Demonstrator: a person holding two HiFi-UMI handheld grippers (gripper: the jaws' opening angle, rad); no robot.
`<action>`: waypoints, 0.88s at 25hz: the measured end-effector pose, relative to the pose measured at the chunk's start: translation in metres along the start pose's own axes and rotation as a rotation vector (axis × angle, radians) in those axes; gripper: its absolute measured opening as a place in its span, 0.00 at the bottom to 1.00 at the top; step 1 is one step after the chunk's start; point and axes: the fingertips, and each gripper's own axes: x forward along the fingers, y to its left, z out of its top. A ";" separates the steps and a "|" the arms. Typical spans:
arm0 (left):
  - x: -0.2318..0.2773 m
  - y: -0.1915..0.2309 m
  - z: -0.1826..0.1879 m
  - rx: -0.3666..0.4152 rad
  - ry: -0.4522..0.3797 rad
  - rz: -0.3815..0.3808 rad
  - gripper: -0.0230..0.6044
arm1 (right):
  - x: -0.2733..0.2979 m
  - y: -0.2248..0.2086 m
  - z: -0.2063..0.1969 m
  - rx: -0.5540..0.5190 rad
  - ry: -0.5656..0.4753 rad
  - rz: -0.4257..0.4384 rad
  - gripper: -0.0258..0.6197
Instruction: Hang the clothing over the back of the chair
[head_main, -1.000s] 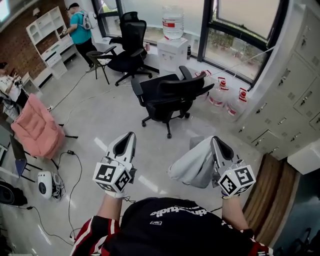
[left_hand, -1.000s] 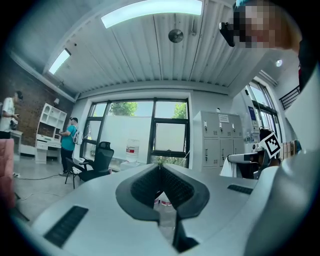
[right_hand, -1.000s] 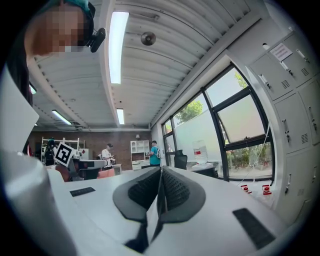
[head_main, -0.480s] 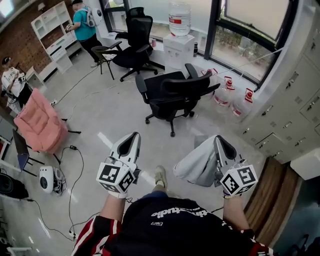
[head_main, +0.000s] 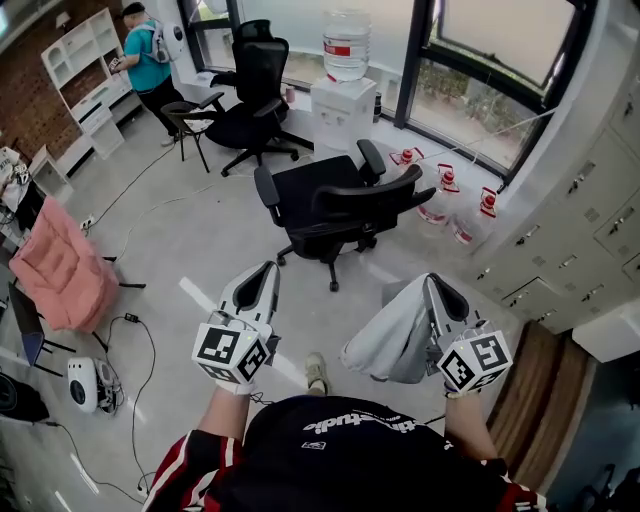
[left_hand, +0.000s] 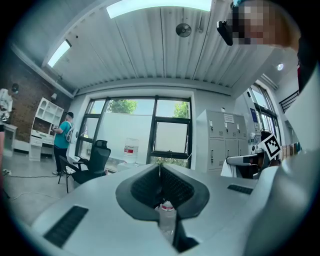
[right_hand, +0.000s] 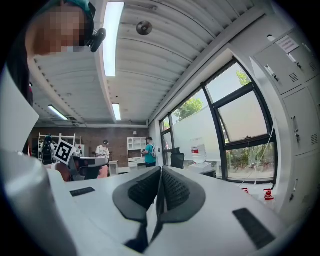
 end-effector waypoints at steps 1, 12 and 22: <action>0.010 0.008 0.002 0.002 -0.001 -0.005 0.08 | 0.012 -0.004 0.001 0.001 -0.001 -0.003 0.07; 0.100 0.109 0.028 0.000 -0.017 -0.043 0.08 | 0.135 -0.025 0.026 0.003 -0.013 -0.061 0.07; 0.137 0.164 0.025 -0.026 -0.009 -0.085 0.08 | 0.203 -0.028 0.034 -0.013 -0.009 -0.092 0.07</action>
